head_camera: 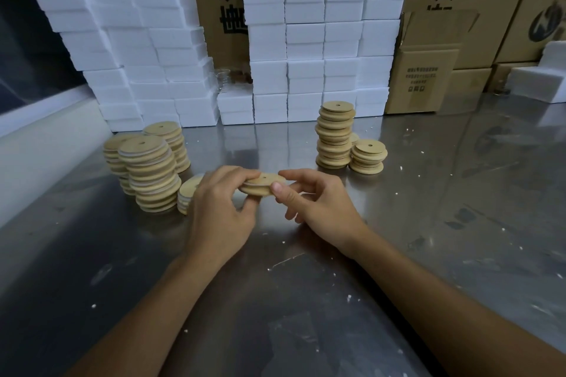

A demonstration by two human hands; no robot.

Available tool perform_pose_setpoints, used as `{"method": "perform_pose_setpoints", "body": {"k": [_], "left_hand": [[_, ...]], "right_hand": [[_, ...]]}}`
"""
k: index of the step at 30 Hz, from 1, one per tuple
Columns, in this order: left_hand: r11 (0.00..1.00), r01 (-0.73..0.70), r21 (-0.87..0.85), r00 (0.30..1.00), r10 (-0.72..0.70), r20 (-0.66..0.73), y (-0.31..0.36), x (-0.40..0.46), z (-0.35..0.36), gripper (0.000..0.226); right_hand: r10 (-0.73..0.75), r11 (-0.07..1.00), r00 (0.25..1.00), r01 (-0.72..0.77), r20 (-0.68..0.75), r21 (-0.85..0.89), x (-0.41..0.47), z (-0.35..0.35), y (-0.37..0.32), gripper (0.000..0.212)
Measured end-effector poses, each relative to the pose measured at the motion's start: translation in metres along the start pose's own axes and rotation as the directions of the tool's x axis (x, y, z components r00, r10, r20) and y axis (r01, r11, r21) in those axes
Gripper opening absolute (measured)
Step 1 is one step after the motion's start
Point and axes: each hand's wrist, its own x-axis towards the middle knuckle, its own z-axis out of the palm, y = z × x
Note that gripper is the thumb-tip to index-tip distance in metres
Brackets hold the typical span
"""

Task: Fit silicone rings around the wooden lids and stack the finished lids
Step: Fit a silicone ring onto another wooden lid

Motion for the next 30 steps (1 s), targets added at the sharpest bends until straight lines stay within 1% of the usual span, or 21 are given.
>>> {"method": "perform_pose_setpoints", "body": {"k": [3, 5, 8, 10, 13, 15, 17, 19, 22, 26, 30], "left_hand": [[0.984, -0.023, 0.178, 0.999, 0.03, -0.038, -0.002, 0.004, -0.009, 0.033], [0.948, -0.005, 0.318, 0.999, 0.017, -0.034, -0.003, 0.006, -0.013, 0.035], [0.863, 0.087, 0.498, 0.996, -0.09, -0.018, -0.006, 0.009, -0.02, 0.045], [0.826, 0.124, 0.55, 0.99, -0.14, -0.013, -0.01, 0.01, -0.025, 0.052], [0.795, 0.153, 0.587, 0.978, -0.208, 0.027, -0.013, 0.01, -0.029, 0.055], [0.781, 0.172, 0.6, 0.97, -0.242, 0.037, -0.015, 0.009, -0.029, 0.047], [0.772, 0.187, 0.608, 0.964, -0.264, 0.038, -0.015, 0.008, -0.027, 0.034], [0.76, 0.231, 0.608, 0.949, -0.314, 0.032, -0.014, 0.008, -0.025, 0.023], [0.745, 0.299, 0.596, 0.916, -0.398, 0.038, -0.012, 0.005, -0.021, 0.021], [0.749, 0.323, 0.578, 0.91, -0.414, 0.028, -0.012, 0.005, -0.02, 0.02], [0.782, 0.298, 0.548, 0.923, -0.383, 0.044, -0.014, 0.004, -0.018, 0.02]], "right_hand": [[-0.003, 0.999, 1.0, 0.002, -0.014, -0.035, -0.001, 0.001, -0.001, 0.035], [-0.006, 0.999, 0.999, 0.004, -0.033, -0.047, -0.001, 0.001, 0.0, 0.03], [-0.003, 0.998, 0.999, 0.0, -0.044, -0.062, -0.001, 0.0, 0.0, 0.026], [-0.001, 0.997, 0.999, -0.002, -0.042, -0.073, -0.001, 0.0, 0.0, 0.024], [-0.006, 0.997, 0.999, 0.003, -0.042, -0.08, -0.001, 0.0, 0.001, 0.022], [-0.011, 0.996, 0.999, 0.007, -0.04, -0.088, -0.001, 0.0, 0.001, 0.021], [-0.016, 0.996, 0.999, 0.012, -0.04, -0.089, -0.001, 0.0, 0.002, 0.021], [-0.016, 0.996, 0.999, 0.012, -0.043, -0.089, 0.0, 0.0, 0.003, 0.02], [-0.017, 0.995, 0.999, 0.013, -0.042, -0.098, 0.0, 0.0, 0.004, 0.019], [-0.015, 0.996, 0.999, 0.011, -0.041, -0.092, 0.0, 0.0, 0.004, 0.02], [-0.018, 0.994, 0.999, 0.014, -0.037, -0.104, 0.0, 0.0, 0.003, 0.021]]}}
